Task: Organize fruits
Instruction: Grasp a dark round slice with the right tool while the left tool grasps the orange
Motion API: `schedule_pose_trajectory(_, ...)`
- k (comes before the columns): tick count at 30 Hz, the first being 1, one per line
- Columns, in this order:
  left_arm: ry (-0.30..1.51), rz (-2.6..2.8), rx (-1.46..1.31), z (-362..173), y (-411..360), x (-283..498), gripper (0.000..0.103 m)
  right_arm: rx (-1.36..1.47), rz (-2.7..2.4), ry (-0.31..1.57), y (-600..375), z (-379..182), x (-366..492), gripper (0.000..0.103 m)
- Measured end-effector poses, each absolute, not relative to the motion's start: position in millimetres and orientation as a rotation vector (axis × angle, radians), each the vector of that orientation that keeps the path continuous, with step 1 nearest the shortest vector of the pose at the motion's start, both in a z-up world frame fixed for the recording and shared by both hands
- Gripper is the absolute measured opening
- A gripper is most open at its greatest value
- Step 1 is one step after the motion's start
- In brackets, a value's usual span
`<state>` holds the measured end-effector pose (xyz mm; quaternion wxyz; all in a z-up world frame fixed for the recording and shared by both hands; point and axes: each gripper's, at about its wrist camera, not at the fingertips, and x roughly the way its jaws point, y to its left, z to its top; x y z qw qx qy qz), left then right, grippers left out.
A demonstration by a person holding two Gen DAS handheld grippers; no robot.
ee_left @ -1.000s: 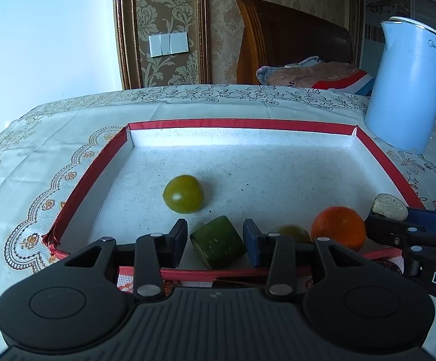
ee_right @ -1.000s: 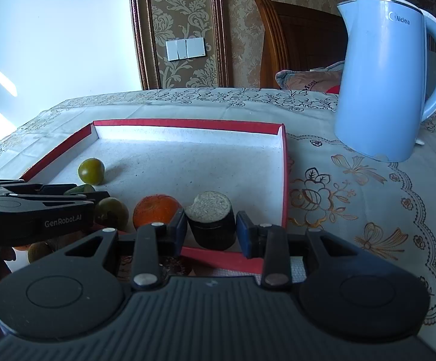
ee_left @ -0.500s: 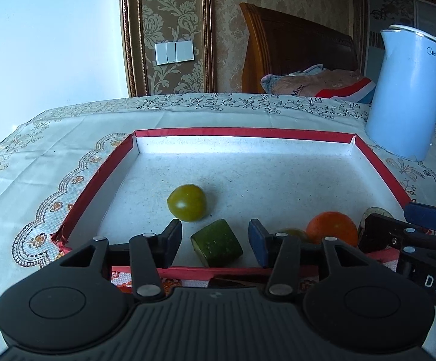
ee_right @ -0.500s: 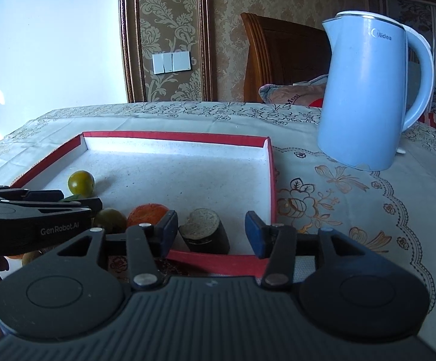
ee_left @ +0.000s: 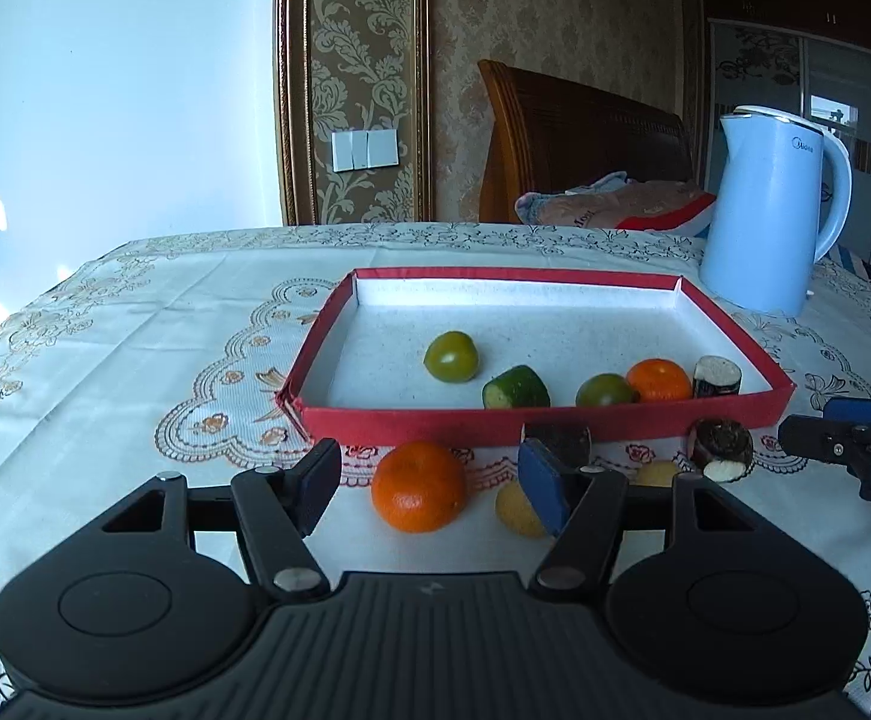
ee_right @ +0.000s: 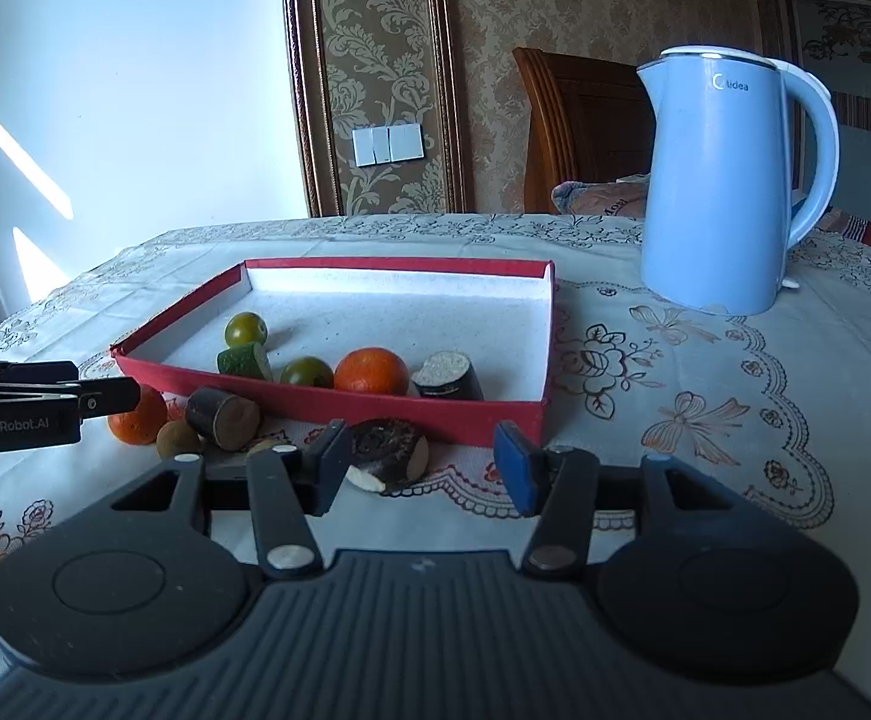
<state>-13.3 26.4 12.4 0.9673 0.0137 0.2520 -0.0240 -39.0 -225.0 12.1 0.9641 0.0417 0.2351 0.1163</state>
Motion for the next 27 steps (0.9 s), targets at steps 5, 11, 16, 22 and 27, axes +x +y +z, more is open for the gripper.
schedule_pose_trajectory(5,0.546,-0.030,0.024,-6,33,-12,0.066,0.078,0.261,0.519,-214,4,-28,0.050)
schedule_pose_trajectory(11,0.567,-0.054,-0.028,-9,43,-10,0.067,0.041,0.254,0.553,-202,-1,-13,0.050)
schedule_pose_trajectory(16,0.576,-0.048,-0.050,-11,46,-11,0.067,0.030,0.251,0.580,-195,-4,-3,0.050)
schedule_pose_trajectory(22,0.580,-0.046,-0.036,-10,43,-9,0.067,0.042,0.253,0.629,-193,-9,10,0.040)
schedule_pose_trajectory(27,0.572,-0.028,-0.018,-6,43,1,0.067,0.059,0.252,0.622,-196,-8,8,0.040)
